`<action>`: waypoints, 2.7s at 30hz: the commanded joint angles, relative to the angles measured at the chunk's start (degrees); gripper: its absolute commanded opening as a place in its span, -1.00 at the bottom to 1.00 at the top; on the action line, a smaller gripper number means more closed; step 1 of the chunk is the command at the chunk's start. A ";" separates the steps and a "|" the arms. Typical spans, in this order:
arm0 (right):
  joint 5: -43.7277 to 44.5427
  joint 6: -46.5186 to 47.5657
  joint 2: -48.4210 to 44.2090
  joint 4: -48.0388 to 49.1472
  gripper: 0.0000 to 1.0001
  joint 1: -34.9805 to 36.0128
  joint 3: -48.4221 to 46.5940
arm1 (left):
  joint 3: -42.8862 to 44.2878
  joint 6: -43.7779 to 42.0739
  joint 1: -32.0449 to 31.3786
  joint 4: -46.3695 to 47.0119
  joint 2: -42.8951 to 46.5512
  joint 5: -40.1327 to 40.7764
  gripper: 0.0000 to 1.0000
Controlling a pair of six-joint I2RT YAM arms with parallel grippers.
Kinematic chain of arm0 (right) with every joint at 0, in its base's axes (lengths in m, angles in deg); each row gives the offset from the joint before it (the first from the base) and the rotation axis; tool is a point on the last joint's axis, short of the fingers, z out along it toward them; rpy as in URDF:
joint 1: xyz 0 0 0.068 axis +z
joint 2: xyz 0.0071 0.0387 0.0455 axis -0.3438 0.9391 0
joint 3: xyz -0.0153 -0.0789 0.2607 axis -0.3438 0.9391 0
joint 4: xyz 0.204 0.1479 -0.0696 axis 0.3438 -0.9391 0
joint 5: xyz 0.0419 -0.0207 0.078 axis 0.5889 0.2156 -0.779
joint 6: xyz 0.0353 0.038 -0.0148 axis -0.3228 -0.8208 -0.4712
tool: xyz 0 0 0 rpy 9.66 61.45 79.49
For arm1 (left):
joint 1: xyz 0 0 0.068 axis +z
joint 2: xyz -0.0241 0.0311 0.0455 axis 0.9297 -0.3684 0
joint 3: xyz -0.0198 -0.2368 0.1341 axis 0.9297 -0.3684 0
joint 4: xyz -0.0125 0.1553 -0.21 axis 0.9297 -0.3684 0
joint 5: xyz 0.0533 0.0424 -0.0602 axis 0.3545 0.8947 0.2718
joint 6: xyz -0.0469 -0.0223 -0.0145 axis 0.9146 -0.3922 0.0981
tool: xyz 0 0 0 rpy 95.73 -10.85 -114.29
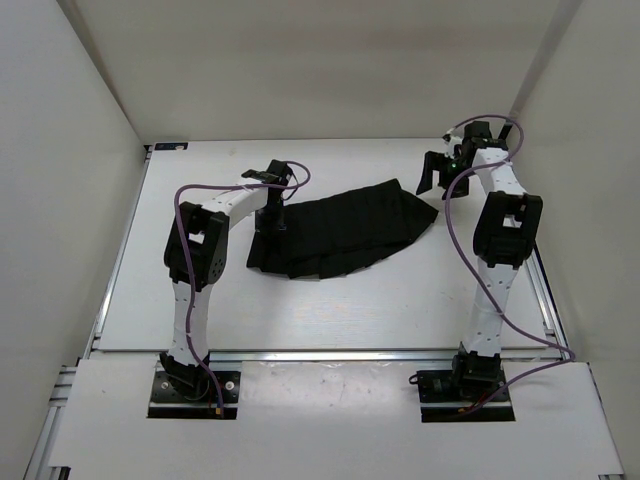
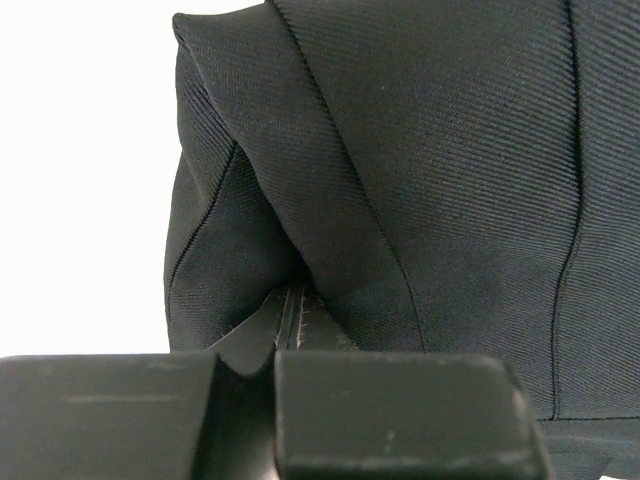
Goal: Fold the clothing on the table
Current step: Fold the skirt
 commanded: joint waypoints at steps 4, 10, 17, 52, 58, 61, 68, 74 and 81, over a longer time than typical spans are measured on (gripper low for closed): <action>-15.35 0.62 3.51 0.02 0.88 -1.31 -3.88 | 1.54 -0.49 -0.37 -1.66 1.68 2.00 -1.00; -20.83 0.79 6.93 -0.32 0.88 0.97 -5.38 | 0.05 -0.58 -0.29 -1.66 1.95 2.70 -1.00; -24.60 0.97 5.45 1.00 0.82 3.61 -0.56 | -0.56 -0.40 -0.63 -1.31 2.57 2.61 -1.00; -16.08 0.70 -12.49 7.32 -1.00 -3.07 28.02 | -6.62 3.47 -3.55 5.36 17.15 -6.43 -1.00; -14.85 0.61 -11.96 6.62 -1.00 -2.36 27.05 | -14.00 3.64 1.03 8.53 23.04 -8.39 -1.00; -14.06 0.79 -11.78 6.01 -1.00 -2.01 26.70 | -16.81 2.15 1.12 8.54 22.00 -4.78 -1.00; -12.92 0.53 -12.13 5.04 -1.00 -0.69 26.00 | -24.81 3.38 0.51 15.03 20.41 -1.27 -1.00; -9.94 0.27 -12.92 4.33 -1.00 1.41 26.26 | -24.91 3.55 -0.63 16.61 17.51 -1.94 -1.00; -5.28 -1.40 -17.66 4.60 -1.00 3.52 26.09 | -28.86 5.66 -2.39 20.13 17.50 -7.57 -1.00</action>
